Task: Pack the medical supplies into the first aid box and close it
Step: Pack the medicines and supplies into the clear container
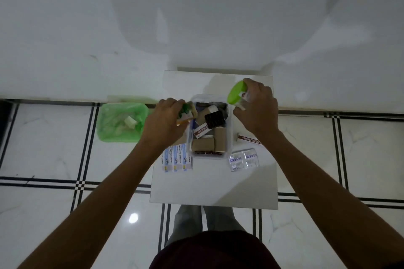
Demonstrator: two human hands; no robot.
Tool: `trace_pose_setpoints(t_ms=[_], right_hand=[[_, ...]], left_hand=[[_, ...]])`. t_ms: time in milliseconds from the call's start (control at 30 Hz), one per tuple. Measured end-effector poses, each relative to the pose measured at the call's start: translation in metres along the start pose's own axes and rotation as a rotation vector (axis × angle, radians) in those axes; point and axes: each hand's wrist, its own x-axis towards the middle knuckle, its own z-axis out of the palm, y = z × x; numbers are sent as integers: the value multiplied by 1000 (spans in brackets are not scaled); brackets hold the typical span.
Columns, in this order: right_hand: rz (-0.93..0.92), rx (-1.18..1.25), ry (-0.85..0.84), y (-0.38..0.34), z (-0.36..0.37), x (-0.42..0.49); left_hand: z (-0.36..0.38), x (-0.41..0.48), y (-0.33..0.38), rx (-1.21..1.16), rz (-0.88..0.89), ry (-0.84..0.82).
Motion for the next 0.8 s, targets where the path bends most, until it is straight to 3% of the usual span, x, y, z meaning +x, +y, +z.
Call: trace_pose_setpoints(t_ms=[67, 200, 400, 567, 733, 800], right_hand=[[-64, 80, -9, -12, -4, -6], [-116, 253, -215, -28, 6, -16], [-181, 114, -411, -34, 24, -3], [-256, -120, -505, -33, 32, 1], [-324, -149, -505, -28, 41, -8], [-303, -102, -514, -26, 45, -13]], left_hand=[[10, -10, 17, -6, 123, -73], [48, -20, 35, 76, 229, -178], [71, -14, 30, 94, 321, -269], [82, -18, 34, 46, 300, -241], [79, -24, 33, 80, 309, -332], [77, -32, 27, -3, 375, -257]])
